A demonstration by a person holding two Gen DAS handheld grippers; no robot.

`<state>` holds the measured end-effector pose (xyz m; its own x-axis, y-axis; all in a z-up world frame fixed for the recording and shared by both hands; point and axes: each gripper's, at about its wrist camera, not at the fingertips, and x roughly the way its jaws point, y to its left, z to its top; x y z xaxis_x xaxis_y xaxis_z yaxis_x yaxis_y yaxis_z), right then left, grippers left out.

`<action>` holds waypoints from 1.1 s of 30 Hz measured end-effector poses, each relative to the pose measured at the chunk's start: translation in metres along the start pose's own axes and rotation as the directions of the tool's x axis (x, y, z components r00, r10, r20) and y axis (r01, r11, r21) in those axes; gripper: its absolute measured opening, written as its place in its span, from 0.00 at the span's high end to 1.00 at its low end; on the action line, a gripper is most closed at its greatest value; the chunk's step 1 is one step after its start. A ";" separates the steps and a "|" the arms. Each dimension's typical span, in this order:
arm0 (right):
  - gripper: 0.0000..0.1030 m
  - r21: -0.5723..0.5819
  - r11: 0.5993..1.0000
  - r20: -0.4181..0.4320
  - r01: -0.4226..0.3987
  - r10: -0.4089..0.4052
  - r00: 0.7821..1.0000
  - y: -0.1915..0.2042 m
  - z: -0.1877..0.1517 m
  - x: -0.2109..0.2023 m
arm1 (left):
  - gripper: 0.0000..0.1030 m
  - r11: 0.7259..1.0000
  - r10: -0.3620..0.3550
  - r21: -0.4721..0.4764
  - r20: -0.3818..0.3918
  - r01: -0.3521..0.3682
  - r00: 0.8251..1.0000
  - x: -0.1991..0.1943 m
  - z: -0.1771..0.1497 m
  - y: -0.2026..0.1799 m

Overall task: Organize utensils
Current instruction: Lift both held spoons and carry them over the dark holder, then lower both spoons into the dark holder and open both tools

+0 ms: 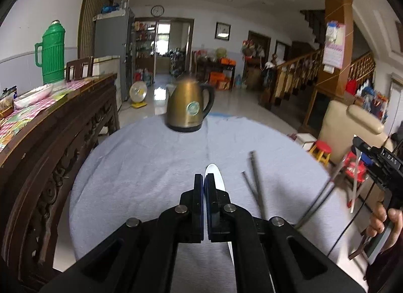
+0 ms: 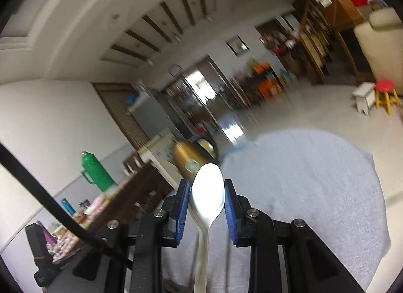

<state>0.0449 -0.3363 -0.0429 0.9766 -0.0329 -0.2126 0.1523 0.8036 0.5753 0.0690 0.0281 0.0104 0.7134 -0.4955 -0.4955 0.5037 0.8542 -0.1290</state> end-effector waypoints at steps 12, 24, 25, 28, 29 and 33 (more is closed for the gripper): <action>0.72 -0.113 0.971 0.065 -0.213 0.221 0.973 0.105 -0.016 0.012 | 0.98 0.998 -0.064 -0.013 0.168 0.067 0.984 -0.020 0.007 -0.037; 0.72 -0.301 0.950 0.091 -0.079 0.111 0.990 0.123 -0.078 0.047 | 0.98 0.999 0.046 -0.010 0.235 -0.045 0.971 -0.009 -0.020 -0.048; 0.72 -0.318 0.946 0.105 -0.063 0.101 0.989 0.125 -0.081 0.047 | 0.98 0.999 0.050 -0.008 0.234 -0.050 0.971 -0.007 -0.023 -0.049; 0.72 -0.358 0.933 0.128 -0.038 0.089 0.988 0.131 -0.094 0.042 | 0.98 0.998 0.065 0.004 0.242 -0.068 0.968 -0.005 -0.030 -0.055; 0.72 -0.372 0.928 0.127 -0.030 0.083 0.988 0.132 -0.098 0.044 | 0.98 0.997 0.071 0.006 0.245 -0.075 0.967 -0.004 -0.031 -0.056; 0.72 -0.424 0.906 0.121 -0.009 0.066 0.990 0.133 -0.114 0.049 | 0.98 0.996 0.091 -0.002 0.241 -0.093 0.966 -0.003 -0.037 -0.056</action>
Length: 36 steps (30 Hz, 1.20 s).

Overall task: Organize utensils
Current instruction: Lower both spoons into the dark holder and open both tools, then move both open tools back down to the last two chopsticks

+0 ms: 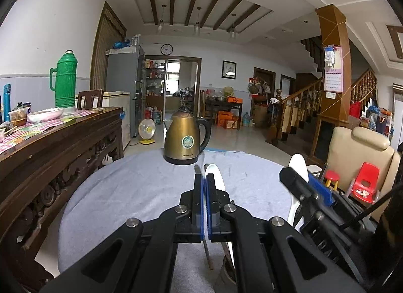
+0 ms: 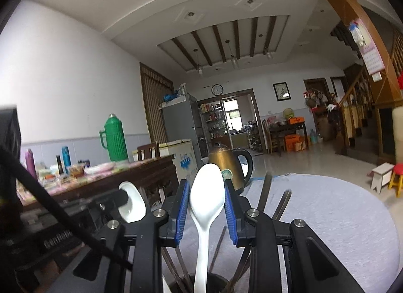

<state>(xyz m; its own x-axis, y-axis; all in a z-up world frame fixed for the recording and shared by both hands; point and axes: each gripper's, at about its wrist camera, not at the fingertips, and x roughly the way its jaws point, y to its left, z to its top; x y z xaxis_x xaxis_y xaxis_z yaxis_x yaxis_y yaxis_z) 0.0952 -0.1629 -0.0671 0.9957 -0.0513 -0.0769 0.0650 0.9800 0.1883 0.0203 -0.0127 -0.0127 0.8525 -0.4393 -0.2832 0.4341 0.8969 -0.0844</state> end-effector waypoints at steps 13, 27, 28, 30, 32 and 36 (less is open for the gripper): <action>0.72 -0.053 0.998 -0.073 0.020 -0.024 0.997 0.004 -0.027 0.003 | 0.98 0.999 0.019 -0.033 -0.043 -0.021 0.999 0.008 -0.013 0.005; 0.72 -0.074 0.997 -0.077 0.023 -0.029 0.997 0.006 -0.028 -0.018 | 0.98 0.998 0.040 -0.051 -0.004 -0.040 0.999 0.009 -0.017 -0.004; 0.72 -0.073 0.997 -0.080 0.025 -0.031 0.996 0.005 -0.028 -0.019 | 0.98 0.998 0.039 -0.047 -0.011 -0.040 0.999 0.011 -0.020 -0.006; 0.72 -0.074 0.997 -0.088 0.030 -0.037 0.995 0.003 -0.029 -0.019 | 0.98 0.998 0.041 -0.037 -0.023 -0.042 0.999 0.013 -0.024 -0.007; 0.72 -0.077 0.996 -0.096 0.036 -0.044 0.994 0.002 -0.030 -0.020 | 0.98 0.999 0.038 -0.035 -0.037 -0.039 0.999 0.014 -0.026 -0.008; 0.72 -0.071 0.997 -0.113 0.042 -0.050 0.992 -0.002 -0.031 -0.021 | 0.98 0.999 0.031 -0.023 -0.054 -0.033 0.998 0.014 -0.029 -0.008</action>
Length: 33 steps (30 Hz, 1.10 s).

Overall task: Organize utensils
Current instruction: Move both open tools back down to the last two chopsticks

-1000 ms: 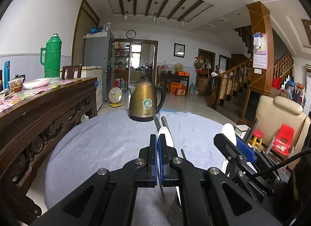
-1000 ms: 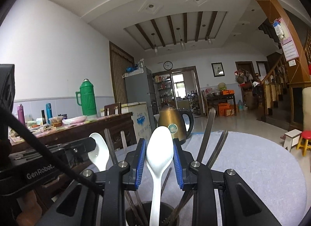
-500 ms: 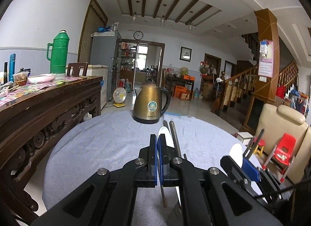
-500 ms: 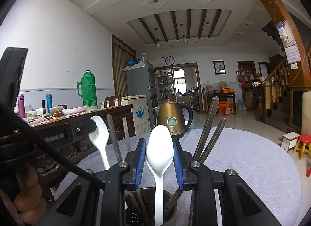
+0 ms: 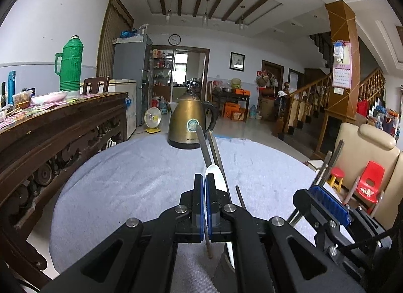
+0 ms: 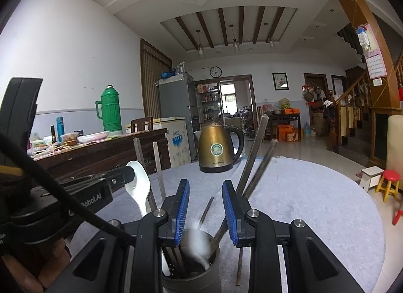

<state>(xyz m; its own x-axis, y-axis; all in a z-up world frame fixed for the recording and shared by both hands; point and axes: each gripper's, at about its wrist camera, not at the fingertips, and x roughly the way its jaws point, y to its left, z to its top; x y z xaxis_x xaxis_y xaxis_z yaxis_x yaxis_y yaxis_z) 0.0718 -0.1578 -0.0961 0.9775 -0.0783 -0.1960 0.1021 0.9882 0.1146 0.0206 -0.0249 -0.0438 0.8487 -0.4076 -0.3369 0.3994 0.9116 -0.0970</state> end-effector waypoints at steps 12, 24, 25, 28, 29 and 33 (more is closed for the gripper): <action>0.70 0.045 0.998 -0.019 0.033 -0.033 0.999 -0.018 0.009 -0.019 | 0.93 0.998 -0.064 0.018 -0.048 0.065 0.997 -0.005 -0.005 0.000; 0.52 0.202 0.968 -0.037 0.150 -0.145 0.989 -0.075 0.018 -0.035 | 0.62 1.000 -0.020 -0.024 -0.060 0.018 0.998 -0.009 -0.004 0.023; 0.52 0.233 0.960 -0.056 0.157 -0.148 0.987 -0.083 0.016 -0.034 | 0.61 1.000 -0.011 -0.028 -0.064 0.009 0.998 -0.008 -0.005 0.026; 0.52 0.312 0.934 -0.109 0.175 -0.148 0.983 -0.103 0.008 -0.029 | 0.49 0.998 0.018 -0.057 -0.089 -0.024 0.996 -0.005 -0.008 0.037; 0.52 0.338 0.923 -0.128 0.182 -0.146 0.981 -0.110 0.004 -0.027 | 0.45 0.996 0.029 -0.077 -0.104 -0.037 0.994 -0.003 -0.010 0.042; 0.52 0.431 0.879 -0.215 0.206 -0.122 0.969 -0.136 -0.014 -0.018 | 0.41 0.992 0.060 -0.099 -0.161 -0.077 0.985 0.006 -0.016 0.054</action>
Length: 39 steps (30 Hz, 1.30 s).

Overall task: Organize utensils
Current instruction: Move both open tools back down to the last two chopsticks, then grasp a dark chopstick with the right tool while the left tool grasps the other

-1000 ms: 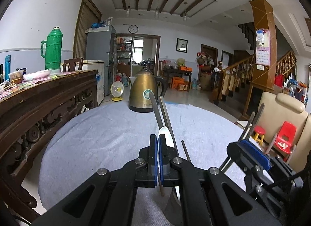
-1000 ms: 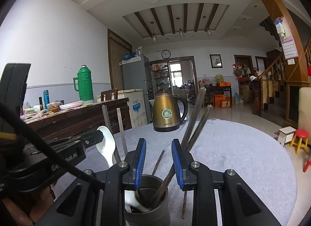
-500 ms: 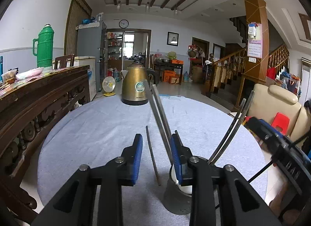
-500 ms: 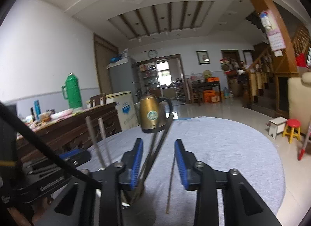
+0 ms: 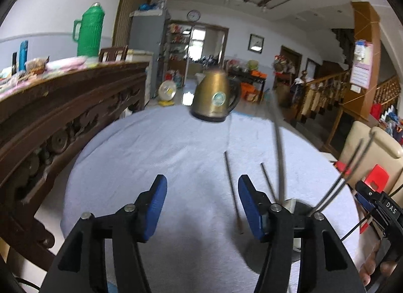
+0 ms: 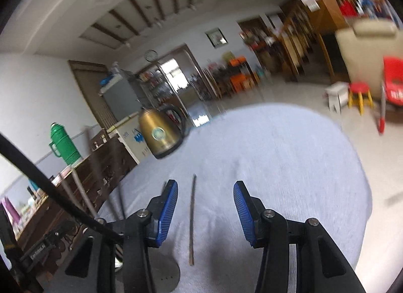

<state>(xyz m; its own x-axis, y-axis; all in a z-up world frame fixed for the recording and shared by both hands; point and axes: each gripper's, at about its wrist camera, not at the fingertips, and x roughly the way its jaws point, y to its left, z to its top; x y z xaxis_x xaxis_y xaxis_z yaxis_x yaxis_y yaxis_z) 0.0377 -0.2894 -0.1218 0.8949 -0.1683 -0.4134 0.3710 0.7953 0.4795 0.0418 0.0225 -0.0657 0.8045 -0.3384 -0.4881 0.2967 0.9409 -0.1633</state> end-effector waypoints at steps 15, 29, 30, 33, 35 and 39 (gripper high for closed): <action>0.52 0.098 0.995 -0.135 0.031 -0.017 0.991 -0.031 -0.007 0.017 | 0.37 0.989 0.142 0.067 -0.159 -0.133 0.977 0.029 -0.014 0.005; 0.52 0.085 0.996 -0.172 0.037 -0.022 0.985 -0.018 -0.006 0.036 | 0.37 0.980 0.196 0.066 -0.231 -0.186 0.953 0.046 -0.017 0.021; 0.52 0.087 0.995 -0.175 0.038 -0.022 0.984 -0.018 -0.007 0.037 | 0.37 0.980 0.200 0.066 -0.238 -0.190 0.951 0.048 -0.018 0.021; 0.52 0.094 0.995 -0.188 0.043 -0.024 0.982 -0.019 -0.007 0.041 | 0.37 0.978 0.208 0.061 -0.255 -0.199 0.944 0.053 -0.019 0.025; 0.52 0.095 0.994 -0.196 0.048 -0.028 0.980 -0.019 -0.008 0.042 | 0.37 0.977 0.214 0.061 -0.268 -0.205 0.939 0.057 -0.019 0.027; 0.52 0.099 0.993 -0.212 0.058 -0.036 0.977 -0.020 -0.009 0.048 | 0.37 0.975 0.222 0.066 -0.287 -0.212 0.932 0.064 -0.021 0.029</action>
<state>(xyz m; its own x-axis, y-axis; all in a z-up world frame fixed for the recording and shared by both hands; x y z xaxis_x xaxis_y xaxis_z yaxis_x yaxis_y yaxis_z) 0.0714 -0.3081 -0.1578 0.8079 -0.0690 -0.5853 0.4448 0.7229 0.5287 0.0913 0.0282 -0.1201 0.6677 -0.1030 -0.7373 0.1529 0.9882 0.0004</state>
